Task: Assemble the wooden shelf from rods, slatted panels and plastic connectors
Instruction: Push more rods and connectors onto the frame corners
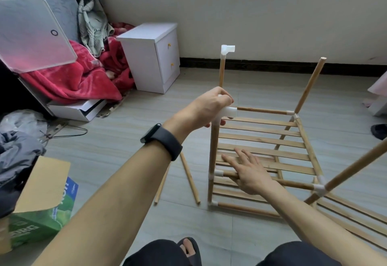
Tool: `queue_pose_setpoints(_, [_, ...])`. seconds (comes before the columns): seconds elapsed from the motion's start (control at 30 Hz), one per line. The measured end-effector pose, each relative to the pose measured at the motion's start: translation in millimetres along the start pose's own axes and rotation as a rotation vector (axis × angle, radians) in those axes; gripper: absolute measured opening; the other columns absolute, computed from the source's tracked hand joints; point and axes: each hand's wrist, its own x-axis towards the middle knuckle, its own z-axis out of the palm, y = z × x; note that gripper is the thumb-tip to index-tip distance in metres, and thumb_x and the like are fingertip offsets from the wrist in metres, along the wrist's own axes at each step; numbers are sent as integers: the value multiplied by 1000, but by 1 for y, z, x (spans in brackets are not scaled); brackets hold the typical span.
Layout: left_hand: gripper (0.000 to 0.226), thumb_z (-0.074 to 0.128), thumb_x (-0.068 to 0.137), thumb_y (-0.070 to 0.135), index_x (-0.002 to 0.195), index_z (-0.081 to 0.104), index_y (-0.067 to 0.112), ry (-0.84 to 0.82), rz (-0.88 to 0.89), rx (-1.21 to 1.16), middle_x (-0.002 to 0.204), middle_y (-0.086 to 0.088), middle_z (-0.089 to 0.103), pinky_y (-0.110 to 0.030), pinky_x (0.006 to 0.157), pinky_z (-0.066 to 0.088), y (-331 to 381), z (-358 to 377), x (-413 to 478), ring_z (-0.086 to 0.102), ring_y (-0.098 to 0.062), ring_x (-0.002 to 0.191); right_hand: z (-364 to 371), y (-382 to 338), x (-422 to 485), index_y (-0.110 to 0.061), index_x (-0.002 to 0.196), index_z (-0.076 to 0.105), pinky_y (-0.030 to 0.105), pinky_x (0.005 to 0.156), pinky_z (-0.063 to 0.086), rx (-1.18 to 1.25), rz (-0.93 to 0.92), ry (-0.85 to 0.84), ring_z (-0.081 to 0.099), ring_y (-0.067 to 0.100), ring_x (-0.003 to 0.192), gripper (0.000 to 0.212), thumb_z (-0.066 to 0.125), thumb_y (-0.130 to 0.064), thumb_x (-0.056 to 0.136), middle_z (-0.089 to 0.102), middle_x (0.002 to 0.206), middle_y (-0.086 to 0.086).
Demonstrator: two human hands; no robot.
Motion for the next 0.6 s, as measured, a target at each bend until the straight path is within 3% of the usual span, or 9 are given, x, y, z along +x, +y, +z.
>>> queue_pose_setpoints(0.13, [25, 41, 106, 27, 128, 44, 14, -26, -15, 36, 106, -12, 68, -37, 73, 48, 1, 1, 4, 69, -27, 85, 0, 0, 0, -61, 148, -17, 51, 121, -4, -8, -3, 2, -13, 28, 155, 88, 54, -51, 98, -14, 169, -3])
queue_pose_setpoints(0.23, [19, 42, 106, 22, 123, 43, 12, -44, 7, -46, 110, -18, 65, -20, 54, 49, 2, 6, 3, 67, -15, 71, -2, -2, -1, -60, 149, -16, 53, 122, -3, -5, -2, -13, -14, 29, 155, 87, 55, -49, 99, -14, 169, -2])
queue_pose_setpoints(0.3, [18, 41, 106, 20, 122, 42, 11, -55, 19, -88, 114, -21, 63, -16, 48, 47, 3, 7, 4, 66, -12, 68, -5, -4, -2, -59, 150, -14, 54, 123, -2, -8, 3, -28, -14, 29, 155, 86, 54, -50, 99, -14, 169, -1])
queue_pose_setpoints(0.37, [20, 41, 107, 21, 124, 42, 10, -63, 23, -98, 116, -23, 63, -23, 53, 53, 4, 7, 5, 69, -19, 75, -7, -5, -3, -59, 151, -13, 53, 123, -3, -6, 14, -32, -15, 28, 155, 85, 54, -51, 99, -15, 169, -2])
queue_pose_setpoints(0.47, [28, 40, 108, 29, 127, 42, 9, -67, 18, -72, 113, -22, 66, -47, 82, 57, 2, 7, 3, 68, -43, 101, -11, -7, -6, -58, 151, -13, 51, 122, -6, 9, 15, -39, -17, 27, 155, 84, 54, -50, 100, -17, 169, -3])
queue_pose_setpoints(0.53, [36, 37, 108, 40, 128, 44, 11, -67, 39, -80, 115, -21, 65, -53, 91, 55, -2, 7, 3, 68, -42, 105, -13, -7, -9, -58, 151, -12, 50, 122, -6, 8, 14, -35, -16, 26, 155, 83, 53, -51, 100, -17, 169, -3])
queue_pose_setpoints(0.6, [47, 29, 106, 54, 128, 48, 16, -49, 64, -118, 123, -18, 63, -48, 90, 56, -10, 4, 2, 70, -35, 103, -16, -8, -11, -58, 152, -10, 50, 123, -4, 8, 14, -36, -16, 25, 155, 82, 53, -50, 100, -16, 169, -4])
